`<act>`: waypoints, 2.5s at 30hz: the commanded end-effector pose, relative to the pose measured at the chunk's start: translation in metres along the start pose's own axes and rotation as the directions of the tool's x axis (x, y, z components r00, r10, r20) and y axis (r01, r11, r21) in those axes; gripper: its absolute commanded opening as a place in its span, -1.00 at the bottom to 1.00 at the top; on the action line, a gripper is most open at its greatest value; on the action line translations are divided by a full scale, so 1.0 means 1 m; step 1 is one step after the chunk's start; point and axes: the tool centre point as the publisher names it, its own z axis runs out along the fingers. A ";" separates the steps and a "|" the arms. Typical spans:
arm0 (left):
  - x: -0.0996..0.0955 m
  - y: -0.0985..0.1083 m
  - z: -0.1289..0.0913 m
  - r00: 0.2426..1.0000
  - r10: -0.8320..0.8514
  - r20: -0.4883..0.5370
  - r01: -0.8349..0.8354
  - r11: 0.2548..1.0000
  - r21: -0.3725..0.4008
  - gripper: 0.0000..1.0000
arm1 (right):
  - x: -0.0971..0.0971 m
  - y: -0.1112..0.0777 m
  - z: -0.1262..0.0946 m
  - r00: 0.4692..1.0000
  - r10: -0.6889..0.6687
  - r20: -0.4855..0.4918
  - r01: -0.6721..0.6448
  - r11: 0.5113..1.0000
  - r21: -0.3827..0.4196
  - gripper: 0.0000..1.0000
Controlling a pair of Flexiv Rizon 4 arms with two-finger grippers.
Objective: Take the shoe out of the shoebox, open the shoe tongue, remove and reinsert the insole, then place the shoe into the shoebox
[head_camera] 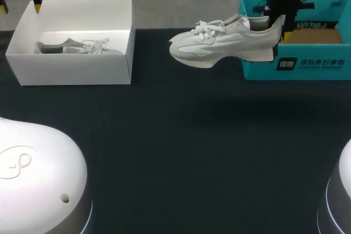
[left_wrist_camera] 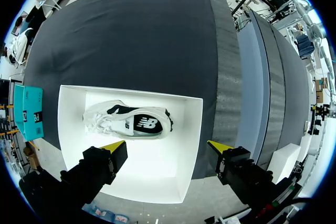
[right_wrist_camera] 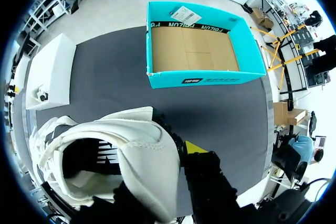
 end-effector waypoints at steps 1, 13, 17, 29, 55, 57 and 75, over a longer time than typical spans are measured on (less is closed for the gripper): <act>0.000 -0.001 0.000 1.000 0.000 -0.002 0.000 1.000 -0.001 1.00 | -0.003 -0.013 0.000 1.000 -0.026 0.002 0.026 1.000 -0.003 -1.00; 0.000 -0.001 0.000 1.000 0.000 -0.002 0.000 1.000 -0.001 1.00 | 0.016 -0.091 0.010 0.999 -0.019 0.035 0.018 1.000 0.019 -1.00; 0.000 -0.001 0.000 1.000 0.000 -0.002 0.000 1.000 -0.001 1.00 | 0.027 -0.111 0.014 0.999 -0.017 0.048 0.016 1.000 0.012 -1.00; 0.000 -0.001 0.000 1.000 0.000 -0.002 0.000 1.000 -0.001 1.00 | 0.043 -0.134 0.029 0.999 0.007 0.043 -0.010 0.998 0.068 -1.00; 0.000 -0.001 0.000 1.000 0.000 -0.002 0.000 1.000 -0.001 1.00 | 0.062 -0.141 0.097 1.000 -0.005 0.023 0.004 0.999 0.043 -1.00; 0.000 -0.001 0.000 1.000 0.000 -0.002 0.000 1.000 -0.001 1.00 | 0.065 -0.144 0.107 1.000 -0.003 0.027 0.001 0.999 0.050 -1.00; 0.000 -0.001 0.000 1.000 0.000 -0.002 0.000 1.000 -0.001 1.00 | 0.111 -0.160 0.193 0.993 0.028 0.112 -0.032 0.999 0.032 -1.00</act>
